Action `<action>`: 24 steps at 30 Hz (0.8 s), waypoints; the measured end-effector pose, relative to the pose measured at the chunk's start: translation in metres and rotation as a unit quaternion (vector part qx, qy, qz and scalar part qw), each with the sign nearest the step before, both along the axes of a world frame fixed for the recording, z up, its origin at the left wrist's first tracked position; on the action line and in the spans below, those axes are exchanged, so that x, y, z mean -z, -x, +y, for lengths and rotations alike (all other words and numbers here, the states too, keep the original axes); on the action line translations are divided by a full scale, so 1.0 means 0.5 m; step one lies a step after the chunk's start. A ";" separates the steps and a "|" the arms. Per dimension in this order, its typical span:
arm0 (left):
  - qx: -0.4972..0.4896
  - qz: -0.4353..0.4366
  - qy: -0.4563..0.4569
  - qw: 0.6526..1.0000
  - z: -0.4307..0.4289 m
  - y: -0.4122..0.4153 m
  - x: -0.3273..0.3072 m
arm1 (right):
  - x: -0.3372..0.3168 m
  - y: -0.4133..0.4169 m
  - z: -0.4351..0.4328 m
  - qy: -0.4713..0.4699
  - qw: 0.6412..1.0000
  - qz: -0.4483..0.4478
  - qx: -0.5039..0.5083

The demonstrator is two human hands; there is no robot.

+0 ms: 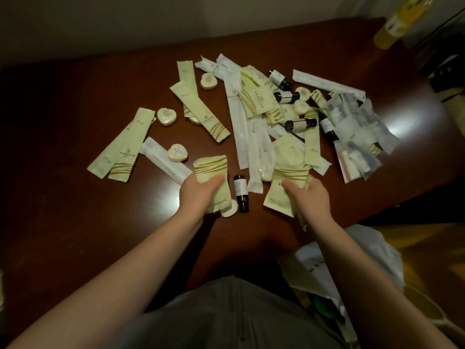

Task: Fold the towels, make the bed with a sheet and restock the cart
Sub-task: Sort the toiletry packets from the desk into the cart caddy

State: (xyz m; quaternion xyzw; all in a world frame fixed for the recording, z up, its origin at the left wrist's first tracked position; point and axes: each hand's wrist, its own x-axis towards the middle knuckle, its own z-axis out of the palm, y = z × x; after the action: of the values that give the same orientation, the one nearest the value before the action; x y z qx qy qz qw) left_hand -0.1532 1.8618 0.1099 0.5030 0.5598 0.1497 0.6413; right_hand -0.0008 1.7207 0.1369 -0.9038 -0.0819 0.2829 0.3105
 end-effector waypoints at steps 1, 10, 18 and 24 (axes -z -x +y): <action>0.009 0.000 0.005 1.000 -0.006 -0.016 -0.005 | -0.006 -0.010 -0.008 -0.043 0.999 0.009 0.028; -0.011 -0.275 0.377 0.884 -0.076 -0.143 -0.081 | -0.034 -0.026 0.095 -0.084 0.977 0.070 -0.181; -0.082 -0.317 0.348 0.878 -0.080 -0.155 -0.089 | -0.026 0.011 0.138 -0.197 0.941 0.159 -0.223; -0.216 -0.209 0.209 0.930 -0.037 -0.084 -0.065 | 0.003 -0.057 0.155 -0.036 0.955 -0.062 -0.287</action>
State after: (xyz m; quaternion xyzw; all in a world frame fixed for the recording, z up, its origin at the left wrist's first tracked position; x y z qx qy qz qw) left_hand -0.1110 1.8433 0.1425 0.1814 0.5272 0.2657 0.7864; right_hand 0.0276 1.7983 0.1353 -0.8464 -0.3667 0.3005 0.2426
